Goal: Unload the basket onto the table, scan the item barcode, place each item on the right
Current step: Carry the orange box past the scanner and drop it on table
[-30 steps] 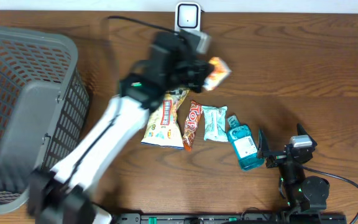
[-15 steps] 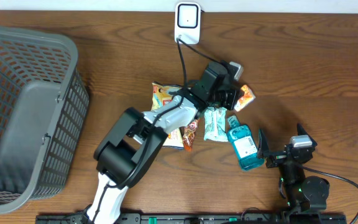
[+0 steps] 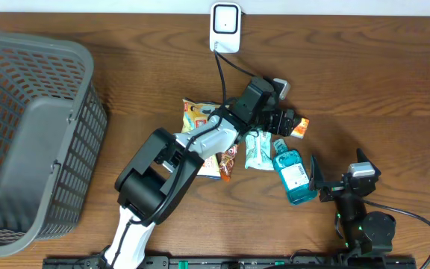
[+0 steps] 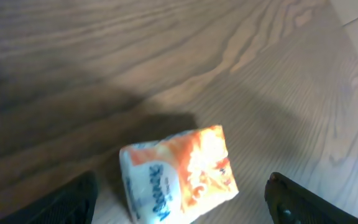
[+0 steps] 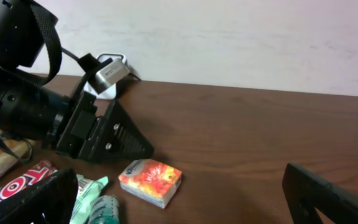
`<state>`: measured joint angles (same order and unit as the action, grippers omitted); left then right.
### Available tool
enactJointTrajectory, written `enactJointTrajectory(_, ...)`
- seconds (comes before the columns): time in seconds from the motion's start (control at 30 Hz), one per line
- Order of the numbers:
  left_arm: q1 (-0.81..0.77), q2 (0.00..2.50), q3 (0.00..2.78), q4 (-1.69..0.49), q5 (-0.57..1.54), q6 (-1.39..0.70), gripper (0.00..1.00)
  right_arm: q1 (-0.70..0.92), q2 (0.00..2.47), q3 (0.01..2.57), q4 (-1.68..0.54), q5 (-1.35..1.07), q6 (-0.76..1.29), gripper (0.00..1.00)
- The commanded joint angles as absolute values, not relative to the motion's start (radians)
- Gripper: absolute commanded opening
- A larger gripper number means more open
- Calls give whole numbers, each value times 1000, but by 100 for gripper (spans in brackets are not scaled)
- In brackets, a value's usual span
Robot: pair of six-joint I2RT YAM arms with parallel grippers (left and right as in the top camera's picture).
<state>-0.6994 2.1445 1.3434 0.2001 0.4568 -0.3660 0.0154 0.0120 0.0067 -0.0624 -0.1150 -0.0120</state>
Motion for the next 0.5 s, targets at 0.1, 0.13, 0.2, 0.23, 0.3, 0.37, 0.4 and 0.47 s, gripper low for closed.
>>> enactJointTrajectory(0.1,-672,2019,1353,70,374,-320,54,20,7,6,-65,-114,-20,99)
enactJointTrajectory(0.13,-671,1998,1353,31,334,-302,43,20,7,6,-65,-114,-20,99)
enactJointTrajectory(0.2,-671,1958,1353,-39,258,-273,33,20,7,6,-65,-114,-20,99)
enactJointTrajectory(0.23,-671,1937,1353,-70,227,-258,29,20,7,6,-65,-113,-20,99)
enactJointTrajectory(0.3,-671,1891,1353,-132,162,-239,19,20,7,6,-65,-114,-20,99)
enactJointTrajectory(0.37,-671,1842,1353,-189,100,-218,7,20,7,6,-65,-114,-20,99)
enactJointTrajectory(0.4,-671,1818,1353,-214,70,-213,8,20,7,6,-65,-114,-20,99)
enactJointTrajectory(0.47,-671,1762,1353,-270,2,-209,7,20,7,6,-65,-114,-20,99)
